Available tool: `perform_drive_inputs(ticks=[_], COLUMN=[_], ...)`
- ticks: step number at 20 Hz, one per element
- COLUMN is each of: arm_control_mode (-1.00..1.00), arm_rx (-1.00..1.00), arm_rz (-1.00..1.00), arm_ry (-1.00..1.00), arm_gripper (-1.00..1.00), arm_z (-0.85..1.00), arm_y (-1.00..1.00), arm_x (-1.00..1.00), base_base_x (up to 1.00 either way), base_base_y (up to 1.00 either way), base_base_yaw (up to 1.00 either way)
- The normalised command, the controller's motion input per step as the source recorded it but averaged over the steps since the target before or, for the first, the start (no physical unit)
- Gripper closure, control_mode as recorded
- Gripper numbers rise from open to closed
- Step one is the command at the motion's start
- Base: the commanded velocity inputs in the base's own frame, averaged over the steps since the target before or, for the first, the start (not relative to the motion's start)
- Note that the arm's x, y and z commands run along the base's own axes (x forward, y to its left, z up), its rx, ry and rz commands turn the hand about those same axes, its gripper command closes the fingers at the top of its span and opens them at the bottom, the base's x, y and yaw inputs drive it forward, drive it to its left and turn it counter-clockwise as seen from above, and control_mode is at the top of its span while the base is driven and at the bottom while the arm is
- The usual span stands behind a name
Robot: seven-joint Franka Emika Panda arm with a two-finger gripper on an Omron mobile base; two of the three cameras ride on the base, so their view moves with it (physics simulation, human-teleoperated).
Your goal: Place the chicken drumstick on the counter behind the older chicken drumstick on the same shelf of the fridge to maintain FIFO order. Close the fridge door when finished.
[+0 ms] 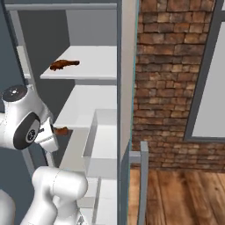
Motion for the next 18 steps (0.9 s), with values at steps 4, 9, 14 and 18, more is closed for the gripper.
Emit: perform_drive_inputs(ticks=[4, 9, 14, 18], arm_control_mode=[-1.0, -1.0, -1.0, -1.0], arm_rx=[0.0, -0.04, -0.08, -0.09], arm_rz=[0.26, 0.19, 0.07, -0.01], arm_ry=[-0.35, -0.39, -0.38, -0.39], arm_gripper=[1.0, 1.0, 1.0, 1.0], arm_z=[0.95, 0.91, 0.8, 0.64], arm_y=[-0.21, -0.07, -0.26, -0.16], arm_x=[0.74, 0.34, 0.02, -0.1], base_base_x=[0.0, 0.0, 0.0, 0.0], base_base_y=[0.0, 0.0, 0.0, 0.0], base_base_yaw=[0.0, 0.0, 0.0, 0.0])
